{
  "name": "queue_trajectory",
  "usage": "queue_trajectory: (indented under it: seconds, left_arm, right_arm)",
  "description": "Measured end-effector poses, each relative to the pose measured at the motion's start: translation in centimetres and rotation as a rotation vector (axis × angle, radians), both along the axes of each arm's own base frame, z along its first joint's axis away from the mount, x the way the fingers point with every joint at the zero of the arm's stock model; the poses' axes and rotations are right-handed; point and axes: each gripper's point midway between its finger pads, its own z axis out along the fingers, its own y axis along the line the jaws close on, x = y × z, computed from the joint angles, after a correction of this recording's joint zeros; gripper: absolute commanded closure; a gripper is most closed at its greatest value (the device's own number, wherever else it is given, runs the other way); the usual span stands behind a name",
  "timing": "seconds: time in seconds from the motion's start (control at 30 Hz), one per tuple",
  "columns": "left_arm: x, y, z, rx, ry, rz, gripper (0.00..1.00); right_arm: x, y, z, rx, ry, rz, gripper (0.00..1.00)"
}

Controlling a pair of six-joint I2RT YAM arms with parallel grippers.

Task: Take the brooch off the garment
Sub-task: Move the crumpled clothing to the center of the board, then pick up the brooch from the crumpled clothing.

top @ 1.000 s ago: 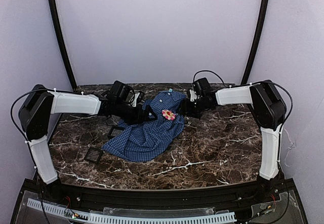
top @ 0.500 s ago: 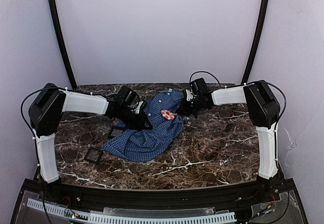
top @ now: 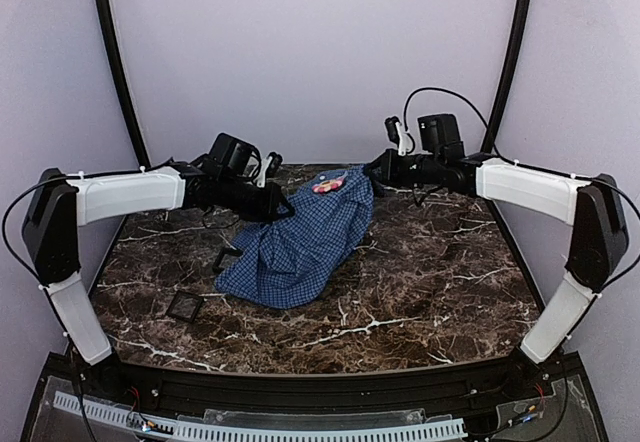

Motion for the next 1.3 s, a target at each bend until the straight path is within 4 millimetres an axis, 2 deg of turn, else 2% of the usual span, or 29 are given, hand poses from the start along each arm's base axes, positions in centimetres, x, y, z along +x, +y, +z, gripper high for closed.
queue_trajectory:
  seconds: [0.07,0.13,0.2,0.23,0.27,0.3,0.33,0.37,0.4,0.47,0.5,0.57,0.63,0.77,0.83,0.9,0.97,1.03,1.13,1.3]
  left_arm:
    - [-0.1,0.1,2.5,-0.034,-0.056,-0.002,0.92]
    - [-0.5,0.4,4.1,-0.057,-0.095,-0.006,0.89]
    - [-1.1,0.7,4.4,-0.059,-0.107,-0.019,0.85]
    - [-1.4,0.8,4.0,-0.055,-0.102,-0.027,0.83]
    - [-1.6,0.9,3.5,-0.05,-0.093,-0.037,0.78]
    - [-2.1,0.9,2.7,-0.039,-0.074,-0.051,0.72]
    - [-2.6,1.1,1.6,-0.022,-0.051,-0.064,0.6]
    - [-3.1,1.3,0.5,-0.005,-0.026,-0.077,0.54]
    - [-3.5,1.5,-0.3,0.013,-0.012,-0.09,0.41]
    - [-4.6,2.2,-2.0,0.054,0.03,-0.105,0.28]
    - [-4.9,2.6,-2.6,0.072,0.044,-0.108,0.25]
    - [-5.1,3.0,-3.0,0.098,0.048,-0.113,0.17]
    - [-5.1,3.2,-2.8,0.112,0.027,-0.114,0.13]
    - [-4.1,2.9,-0.7,0.098,-0.042,-0.114,0.09]
    - [-3.4,2.2,1.0,0.071,-0.086,-0.114,0.07]
    - [-3.0,1.3,2.2,0.054,-0.119,-0.126,0.06]
    - [-2.7,0.0,3.0,0.045,-0.15,-0.149,0.06]
    - [-2.9,-2.0,2.8,0.044,-0.168,-0.191,0.06]
    - [-3.9,-4.7,0.9,0.068,-0.163,-0.261,0.05]
    - [-5.8,-7.3,-4.1,0.16,-0.133,-0.357,0.05]
  right_arm:
    - [-1.6,-0.4,2.7,0.018,-0.071,0.011,1.0]
    - [-3.1,-0.9,3.5,0.019,-0.095,0.011,1.0]
    - [-4.9,-1.6,2.5,0.007,-0.074,0.002,1.0]
    - [-5.6,-1.9,1.6,-0.001,-0.052,-0.003,1.0]
    - [-6.6,-2.2,0.0,-0.014,-0.013,-0.01,0.98]
    - [-7.6,-2.6,-1.9,-0.032,0.038,-0.018,0.87]
    - [-8.6,-3.0,-3.9,-0.055,0.091,-0.02,0.74]
    - [-9.5,-3.3,-5.6,-0.074,0.141,-0.026,0.62]
    - [-10.5,-3.7,-7.5,-0.105,0.192,-0.031,0.51]
    - [-12.6,-4.4,-10.5,-0.178,0.284,-0.029,0.33]
    - [-13.2,-4.3,-10.9,-0.194,0.301,-0.026,0.29]
    - [-13.5,-4.5,-10.9,-0.232,0.296,-0.029,0.23]
    - [-12.8,-4.7,-9.6,-0.256,0.267,-0.045,0.22]
    - [-10.0,-3.9,-5.3,-0.235,0.167,-0.089,0.23]
    - [-8.8,-3.5,-4.5,-0.23,0.148,-0.104,0.22]
    - [-8.0,-3.2,-5.6,-0.247,0.166,-0.114,0.22]
    - [-7.9,-3.3,-8.1,-0.287,0.218,-0.123,0.23]
    - [-8.1,-3.7,-10.5,-0.327,0.266,-0.126,0.25]
    - [-8.7,-4.0,-13.1,-0.369,0.315,-0.114,0.27]
    - [-8.8,-4.0,-14.6,-0.39,0.324,-0.102,0.35]
